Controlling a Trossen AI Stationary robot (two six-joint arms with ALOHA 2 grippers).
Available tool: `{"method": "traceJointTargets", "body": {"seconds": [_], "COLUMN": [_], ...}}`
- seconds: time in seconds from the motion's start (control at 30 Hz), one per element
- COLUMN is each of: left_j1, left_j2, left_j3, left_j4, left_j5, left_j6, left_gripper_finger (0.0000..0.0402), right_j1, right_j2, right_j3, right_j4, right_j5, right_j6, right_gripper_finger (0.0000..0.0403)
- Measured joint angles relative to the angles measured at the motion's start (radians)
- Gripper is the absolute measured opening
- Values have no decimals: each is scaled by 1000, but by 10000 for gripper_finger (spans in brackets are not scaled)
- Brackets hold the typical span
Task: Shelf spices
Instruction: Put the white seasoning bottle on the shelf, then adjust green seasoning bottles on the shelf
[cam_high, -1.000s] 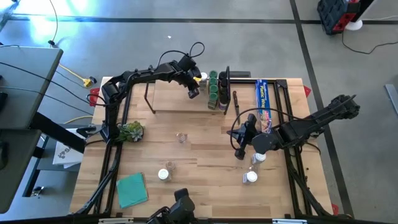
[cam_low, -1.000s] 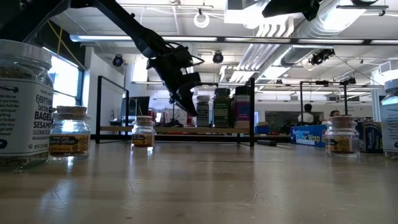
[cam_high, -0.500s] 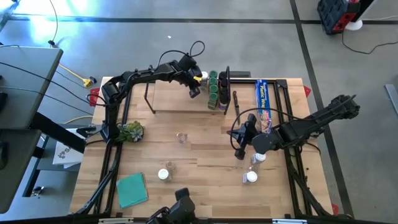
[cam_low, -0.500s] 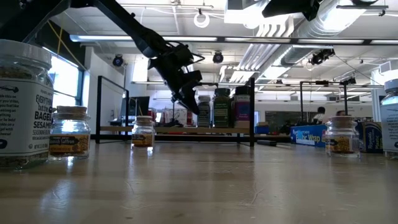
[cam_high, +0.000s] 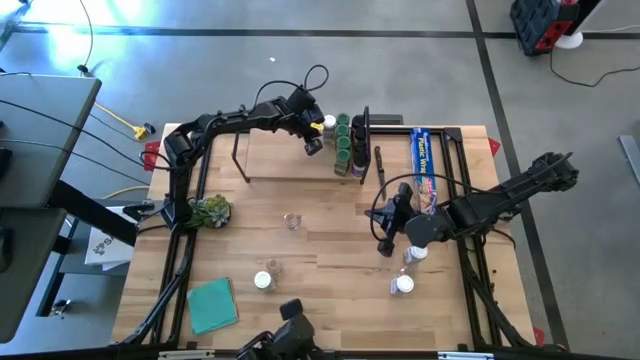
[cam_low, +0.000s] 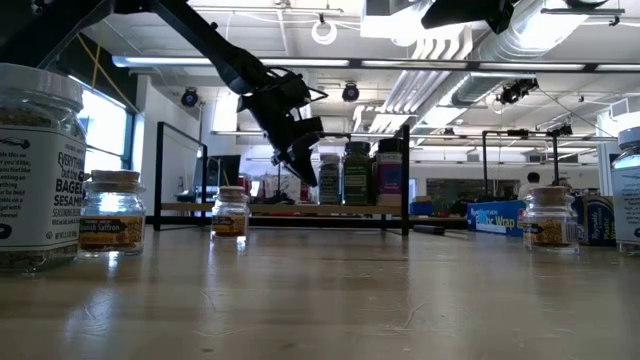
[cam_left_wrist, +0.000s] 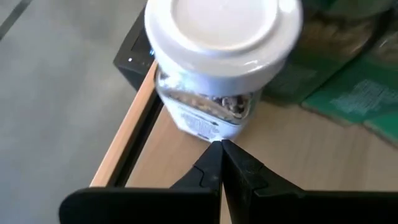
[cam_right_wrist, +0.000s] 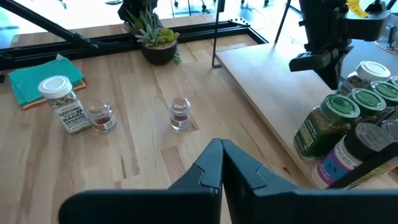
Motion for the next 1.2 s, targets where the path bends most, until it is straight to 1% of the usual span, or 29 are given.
{"method": "traceJointTargets", "body": {"seconds": [0.17,0.33,0.5,0.97,1.2], "left_j1": [-12,-12,2,21,28], "left_j2": [0,0,0,0,-5], "left_j3": [0,0,0,0,0], "left_j4": [26,6,-1,147,129], "left_j5": [10,7,-16,-16,-37], "left_j6": [-2,2,25,29,33], "left_gripper_finger": [0,0,0,0,0], "right_j1": [0,0,0,0,0], "right_j2": [0,0,0,0,0], "right_j3": [0,0,0,0,0], "right_j4": [0,0,0,0,0], "right_j5": [0,0,0,0,0], "right_j6": [10,10,10,2,3], "right_gripper_finger": [0,0,0,0,0]}}
